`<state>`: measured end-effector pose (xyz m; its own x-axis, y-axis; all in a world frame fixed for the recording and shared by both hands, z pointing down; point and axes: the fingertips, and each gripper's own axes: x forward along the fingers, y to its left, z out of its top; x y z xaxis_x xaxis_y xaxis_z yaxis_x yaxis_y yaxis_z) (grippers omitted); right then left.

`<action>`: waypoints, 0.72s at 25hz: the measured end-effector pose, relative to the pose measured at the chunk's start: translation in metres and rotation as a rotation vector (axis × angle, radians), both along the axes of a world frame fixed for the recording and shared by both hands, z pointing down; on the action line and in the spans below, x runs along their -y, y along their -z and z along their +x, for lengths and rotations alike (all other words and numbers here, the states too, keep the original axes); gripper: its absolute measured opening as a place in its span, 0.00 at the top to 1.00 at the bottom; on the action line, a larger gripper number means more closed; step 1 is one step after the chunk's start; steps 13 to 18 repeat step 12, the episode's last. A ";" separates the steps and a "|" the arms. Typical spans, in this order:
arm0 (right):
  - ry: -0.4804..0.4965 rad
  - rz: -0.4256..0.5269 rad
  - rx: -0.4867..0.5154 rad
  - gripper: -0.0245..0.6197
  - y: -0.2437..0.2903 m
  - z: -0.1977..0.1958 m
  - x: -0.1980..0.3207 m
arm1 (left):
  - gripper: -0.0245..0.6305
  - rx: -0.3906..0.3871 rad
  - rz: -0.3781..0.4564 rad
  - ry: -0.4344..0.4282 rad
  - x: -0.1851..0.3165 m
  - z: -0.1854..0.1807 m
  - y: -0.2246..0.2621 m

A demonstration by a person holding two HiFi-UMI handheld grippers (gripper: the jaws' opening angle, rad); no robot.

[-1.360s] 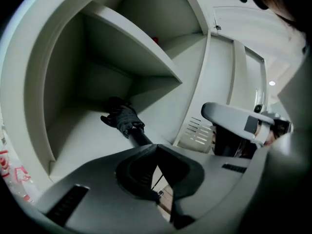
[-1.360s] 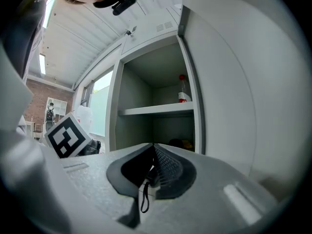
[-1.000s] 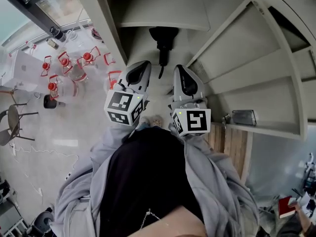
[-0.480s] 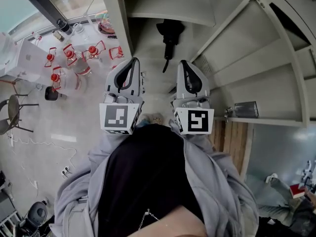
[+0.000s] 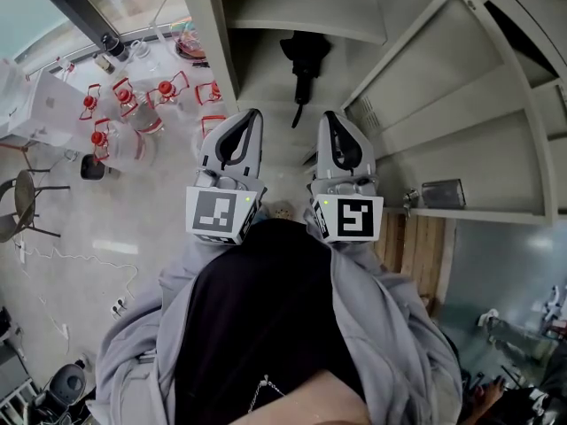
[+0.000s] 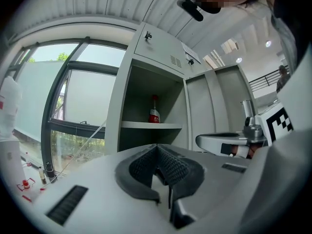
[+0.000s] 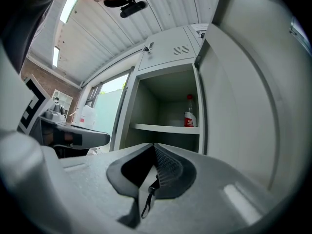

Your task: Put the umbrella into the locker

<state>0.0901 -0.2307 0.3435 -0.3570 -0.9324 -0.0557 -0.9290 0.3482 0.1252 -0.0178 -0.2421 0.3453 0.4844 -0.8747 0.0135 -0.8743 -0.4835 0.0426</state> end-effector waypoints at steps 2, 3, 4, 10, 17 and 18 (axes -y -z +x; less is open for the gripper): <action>0.004 -0.006 0.001 0.96 -0.002 -0.002 0.000 | 0.95 0.001 -0.016 0.000 0.001 0.001 -0.001; 0.006 -0.008 0.002 0.96 -0.002 -0.003 0.000 | 0.95 0.000 -0.023 -0.003 0.001 0.002 -0.001; 0.006 -0.009 0.003 0.96 -0.002 -0.003 0.000 | 0.95 -0.001 -0.027 -0.007 0.001 0.003 -0.002; 0.011 -0.010 0.003 0.96 -0.002 -0.005 0.000 | 0.95 -0.001 -0.022 -0.030 0.001 0.007 -0.002; 0.012 -0.010 0.002 0.96 0.000 -0.006 0.000 | 0.95 0.001 -0.028 -0.034 0.000 0.008 -0.002; 0.012 -0.010 0.002 0.96 0.000 -0.006 0.000 | 0.95 0.001 -0.028 -0.034 0.000 0.008 -0.002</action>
